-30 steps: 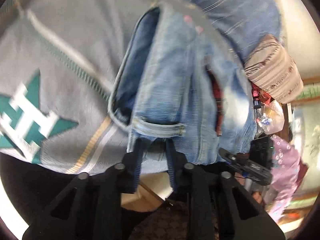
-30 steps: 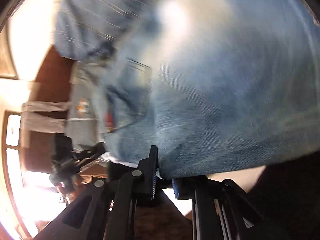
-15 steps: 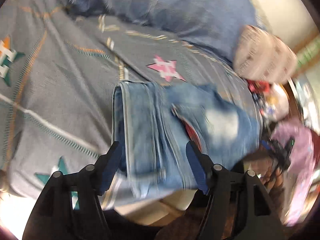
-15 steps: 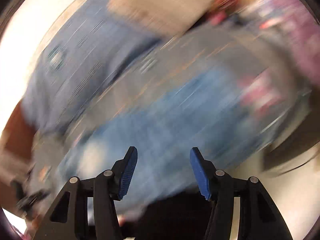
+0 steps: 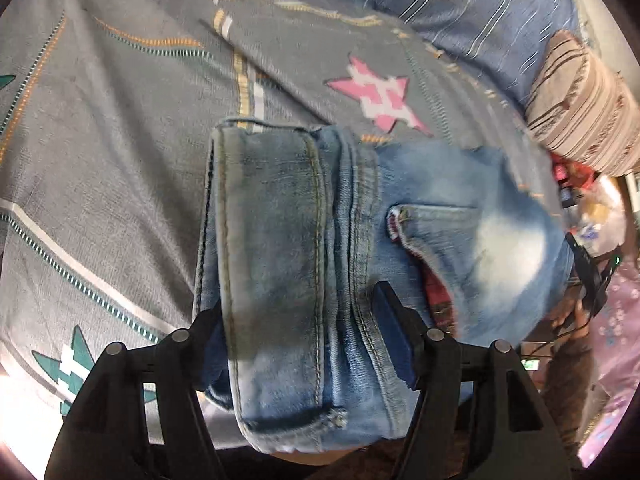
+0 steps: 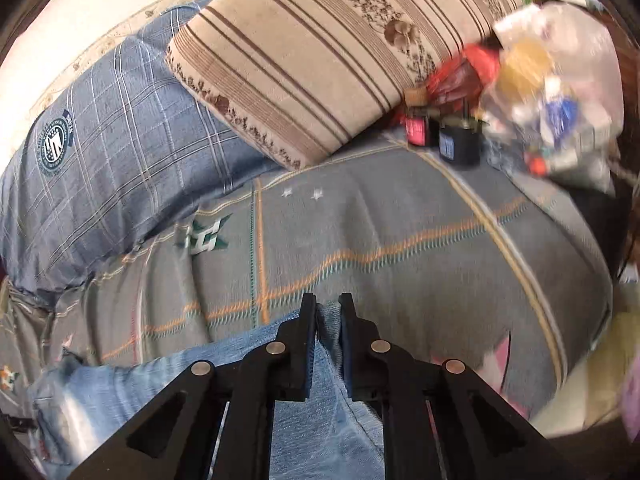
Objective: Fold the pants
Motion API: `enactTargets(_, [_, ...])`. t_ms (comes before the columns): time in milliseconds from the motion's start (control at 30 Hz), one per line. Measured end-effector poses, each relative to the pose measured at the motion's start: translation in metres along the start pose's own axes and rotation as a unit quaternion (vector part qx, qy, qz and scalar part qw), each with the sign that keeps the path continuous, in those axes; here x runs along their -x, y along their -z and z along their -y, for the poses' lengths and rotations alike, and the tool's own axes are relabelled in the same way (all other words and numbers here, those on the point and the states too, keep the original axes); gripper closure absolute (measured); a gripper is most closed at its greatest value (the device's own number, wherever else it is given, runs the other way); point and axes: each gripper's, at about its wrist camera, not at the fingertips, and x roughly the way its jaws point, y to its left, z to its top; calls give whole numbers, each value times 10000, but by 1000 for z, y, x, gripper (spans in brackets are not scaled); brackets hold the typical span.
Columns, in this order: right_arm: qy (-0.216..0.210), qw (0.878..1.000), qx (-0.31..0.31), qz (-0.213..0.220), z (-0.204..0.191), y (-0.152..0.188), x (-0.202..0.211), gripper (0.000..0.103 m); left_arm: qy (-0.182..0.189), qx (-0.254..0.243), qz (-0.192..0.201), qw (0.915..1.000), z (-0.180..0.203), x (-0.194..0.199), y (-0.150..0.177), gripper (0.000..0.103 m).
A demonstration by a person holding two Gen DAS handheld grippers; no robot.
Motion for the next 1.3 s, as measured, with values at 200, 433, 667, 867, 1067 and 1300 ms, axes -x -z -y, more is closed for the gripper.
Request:
enactTargets(200, [365, 9985, 292, -286, -10, 6, -11, 79, -44, -239, -31, 9997, 3, 19, 7, 38])
enactTargets(433, [-238, 9975, -413, 513, 16, 60, 108, 37, -20, -1104, 403, 9931, 33, 67, 19, 37])
enactTargets(667, [-279, 9881, -1504, -163, 38, 129, 83, 42, 602, -846, -45, 9946, 55, 26, 20, 38])
enactTargets(867, [-340, 9770, -2081, -324, 51, 137, 54, 53, 387, -534, -235, 9975, 41, 3, 21, 38])
enactTargets(1067, [-606, 9769, -2051, 12, 63, 142, 81, 101, 314, -578, -255, 9975, 41, 5, 20, 38])
enactTargets(1300, [-1011, 9500, -2954, 39, 86, 173, 80, 80, 122, -1588, 58, 9872, 94, 40, 20, 36])
